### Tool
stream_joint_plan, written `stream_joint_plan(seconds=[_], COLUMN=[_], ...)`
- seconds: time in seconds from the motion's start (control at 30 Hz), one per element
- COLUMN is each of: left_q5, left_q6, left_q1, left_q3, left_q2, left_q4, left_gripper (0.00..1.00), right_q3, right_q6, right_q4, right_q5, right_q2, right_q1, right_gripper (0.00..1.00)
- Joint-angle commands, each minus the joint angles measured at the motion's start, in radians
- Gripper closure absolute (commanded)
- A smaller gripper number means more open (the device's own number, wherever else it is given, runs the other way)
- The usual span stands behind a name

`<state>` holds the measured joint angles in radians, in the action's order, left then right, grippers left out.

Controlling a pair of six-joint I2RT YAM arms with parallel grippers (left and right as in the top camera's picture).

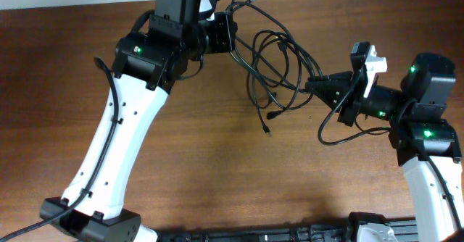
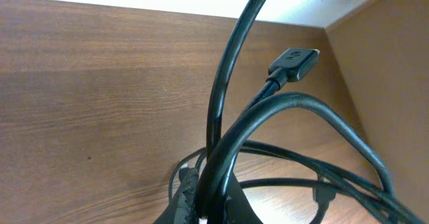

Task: Untangle cables

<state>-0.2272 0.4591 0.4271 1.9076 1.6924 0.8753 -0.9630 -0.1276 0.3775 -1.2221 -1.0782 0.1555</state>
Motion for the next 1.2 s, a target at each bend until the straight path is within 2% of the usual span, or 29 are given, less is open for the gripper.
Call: stream_joint_plan(seconds=[0.0,0.03,0.07,0.1,0.13,0.17,0.2,0.3,0.4,0.5,0.53,0.63,0.73,0.87,1.0,1.07,1.1,1.17], left_q5=[0.119,0.119,0.119,0.114,0.112,0.112,0.112,0.111,0.031,-0.197,-0.328,-0.522,-0.642,-0.731,-0.959,-1.058,-1.115,-1.166], left_q6=[0.051,0.019,-0.029,-0.059,-0.087,-0.109,-0.123,-0.198,-0.332,-0.57,-0.687,-0.819,-0.883,-0.884,-0.884,-0.883,-0.883,-0.883], left_q1=[-0.026,-0.026,-0.026,-0.026,-0.026,-0.026,-0.026,-0.026,-0.026,-0.026,-0.026,-0.026,-0.026,-0.026,-0.026,-0.026,-0.026,-0.026], left_q3=[0.005,0.005,0.005,0.005,0.005,0.005,0.005,0.005,0.005,0.006,0.006,0.005,0.005,0.005,0.005,0.006,0.006,0.005], left_q2=[-0.026,-0.026,-0.026,-0.026,-0.026,-0.026,-0.026,-0.026,-0.026,-0.026,-0.026,-0.026,-0.026,-0.026,-0.026,-0.026,-0.026,-0.026], left_q4=[-0.029,-0.029,-0.029,-0.027,-0.024,-0.022,-0.021,-0.023,-0.024,-0.034,-0.034,-0.036,-0.04,-0.078,-0.184,-0.229,-0.249,-0.253], left_gripper=[1.0,1.0,1.0,1.0,1.0,1.0,1.0,1.0,1.0,1.0,1.0,1.0,1.0,1.0,1.0,1.0,1.0,1.0], right_q3=[-0.004,-0.004,-0.004,-0.004,-0.004,-0.004,-0.004,-0.004,-0.004,-0.004,-0.004,-0.004,-0.004,-0.004,-0.004,-0.004,-0.004,-0.004], right_q6=[0.001,0.001,0.003,0.009,0.018,0.054,0.078,0.084,0.084,0.084,0.084,0.085,0.084,0.084,0.084,0.085,0.093,0.177], right_q4=[0.037,0.049,0.061,0.066,0.072,0.077,0.079,0.08,0.08,0.08,0.08,0.081,0.08,0.08,0.092,0.109,0.129,0.166], right_q5=[0.03,0.061,0.099,0.124,0.154,0.202,0.233,0.243,0.243,0.239,0.239,0.239,0.24,0.241,0.349,0.456,0.576,0.84], right_q2=[0.005,0.005,0.005,0.005,0.005,0.005,0.005,0.005,0.005,0.005,0.007,0.019,0.051,0.106,0.153,0.161,0.163,0.159], right_q1=[0.002,0.002,0.002,0.002,0.003,0.003,0.003,0.003,0.003,0.003,0.003,0.003,0.003,0.003,0.003,0.003,0.003,0.003], right_gripper=[0.96,0.9,0.67,0.56,0.32,0.18,0.14,0.11,0.11,0.11,0.11,0.11,0.11,0.11,0.1,0.07,0.01,0.01])
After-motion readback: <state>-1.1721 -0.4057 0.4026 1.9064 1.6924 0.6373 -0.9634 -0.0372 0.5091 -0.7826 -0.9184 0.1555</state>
